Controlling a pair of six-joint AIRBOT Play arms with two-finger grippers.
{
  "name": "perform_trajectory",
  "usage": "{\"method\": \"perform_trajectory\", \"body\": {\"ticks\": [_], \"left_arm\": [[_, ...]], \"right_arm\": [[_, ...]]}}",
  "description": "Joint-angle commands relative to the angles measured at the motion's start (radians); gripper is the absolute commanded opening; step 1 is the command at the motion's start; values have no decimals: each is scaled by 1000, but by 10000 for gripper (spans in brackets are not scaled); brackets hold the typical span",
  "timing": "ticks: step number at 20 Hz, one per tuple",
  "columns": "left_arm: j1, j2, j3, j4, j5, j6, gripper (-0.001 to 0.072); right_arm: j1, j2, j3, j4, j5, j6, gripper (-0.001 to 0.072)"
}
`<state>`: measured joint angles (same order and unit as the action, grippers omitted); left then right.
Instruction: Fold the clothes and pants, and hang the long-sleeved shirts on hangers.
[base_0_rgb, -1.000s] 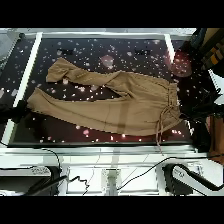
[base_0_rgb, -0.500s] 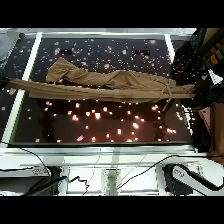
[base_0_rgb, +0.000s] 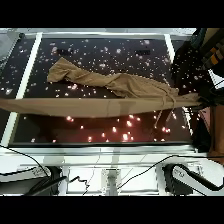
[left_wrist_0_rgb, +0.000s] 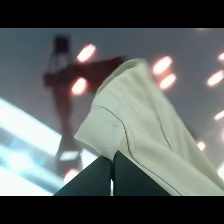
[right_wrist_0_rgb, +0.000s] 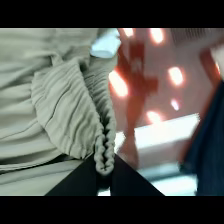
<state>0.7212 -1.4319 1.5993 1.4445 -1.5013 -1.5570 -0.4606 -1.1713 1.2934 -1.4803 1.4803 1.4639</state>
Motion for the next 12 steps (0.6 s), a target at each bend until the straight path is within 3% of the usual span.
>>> {"method": "perform_trajectory", "body": {"ticks": [1, 6, 12], "left_arm": [[2, 10, -118, 105, -67, -4, 9], [2, 11, -321, 236, -97, 55, 9], [2, 11, -365, 340, -97, 65, 11]], "right_arm": [[-1, 1, -115, -60, 100, -20, 39], [-1, 0, -346, -66, 172, -43, 39], [-1, 0, -393, -68, 186, -45, 49]]}}
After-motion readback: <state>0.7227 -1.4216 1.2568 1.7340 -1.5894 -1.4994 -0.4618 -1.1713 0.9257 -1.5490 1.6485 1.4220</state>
